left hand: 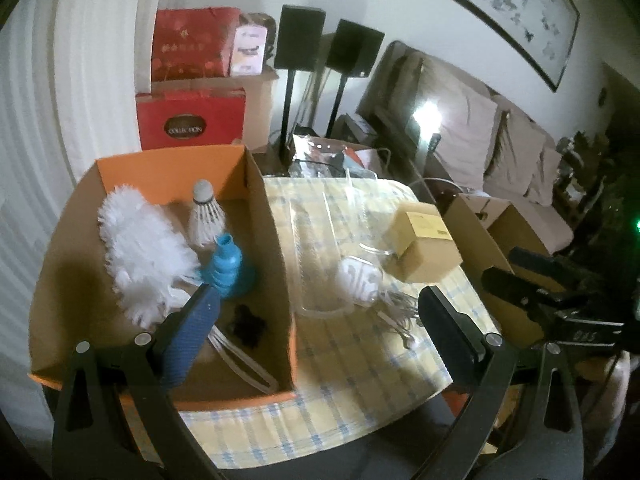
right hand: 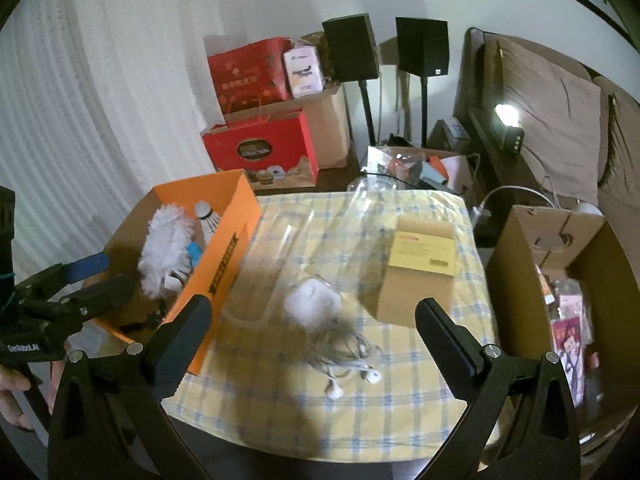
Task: Organize objects
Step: 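Withdraw both tools from the box and reach toward the white earphone case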
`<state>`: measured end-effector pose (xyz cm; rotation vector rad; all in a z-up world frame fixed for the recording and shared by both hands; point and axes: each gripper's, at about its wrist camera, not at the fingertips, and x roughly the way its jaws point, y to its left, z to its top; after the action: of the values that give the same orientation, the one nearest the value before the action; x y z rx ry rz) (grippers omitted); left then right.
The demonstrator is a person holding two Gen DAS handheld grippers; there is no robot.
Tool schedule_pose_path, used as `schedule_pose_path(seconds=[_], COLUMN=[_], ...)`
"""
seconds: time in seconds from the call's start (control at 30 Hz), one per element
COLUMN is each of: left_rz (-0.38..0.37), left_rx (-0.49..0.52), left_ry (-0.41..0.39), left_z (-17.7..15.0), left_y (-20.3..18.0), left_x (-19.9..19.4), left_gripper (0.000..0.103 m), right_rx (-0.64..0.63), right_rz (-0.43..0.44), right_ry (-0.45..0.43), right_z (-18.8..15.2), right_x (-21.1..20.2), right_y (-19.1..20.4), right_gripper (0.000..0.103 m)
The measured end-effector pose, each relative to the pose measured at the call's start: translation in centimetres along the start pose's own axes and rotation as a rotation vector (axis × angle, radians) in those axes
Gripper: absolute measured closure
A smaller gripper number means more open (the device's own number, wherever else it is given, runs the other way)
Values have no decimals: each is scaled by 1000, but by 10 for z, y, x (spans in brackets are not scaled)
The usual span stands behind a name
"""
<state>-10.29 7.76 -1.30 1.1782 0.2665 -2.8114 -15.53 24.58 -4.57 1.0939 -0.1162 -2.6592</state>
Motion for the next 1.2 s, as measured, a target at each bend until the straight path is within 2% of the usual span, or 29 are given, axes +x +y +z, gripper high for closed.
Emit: schedule_pose_path(seconds=[0.13, 0.33, 0.6, 0.77, 0.83, 0.9, 0.97, 1.1, 1.2], left_rz=[-16, 3, 35, 23, 15, 7, -5, -9, -4], left_rx=[-12, -9, -41, -51, -45, -39, -34, -16, 22], left_ry=[-1, 5, 14, 20, 24, 29, 38, 55, 80], left_z=[-11, -23, -31, -32, -31, -31, -29, -21, -13], left_y=[-4, -6, 0, 2, -1, -3, -6, -12, -22], left_x=[2, 3, 7, 9, 9, 10, 13, 21, 30], left_gripper=[4, 4, 4, 4, 4, 4, 4, 4, 4], right_rx=[-15, -49, -129, -164, -171, -178, -174, -162, -122], right_rz=[-11, 1, -7, -13, -19, -26, -24, -21, 0], right_ry=[27, 96, 141, 181, 200, 221, 245, 247, 235], right_z=[-13, -38, -53, -58, -59, -61, -63, -66, -64], right_x=[5, 29, 68, 96, 106, 114, 121, 122, 114], right_y=[-7, -9, 2, 9, 10, 9, 7, 3, -4], right_gripper=[6, 23, 42, 47, 53, 73, 84, 93, 95])
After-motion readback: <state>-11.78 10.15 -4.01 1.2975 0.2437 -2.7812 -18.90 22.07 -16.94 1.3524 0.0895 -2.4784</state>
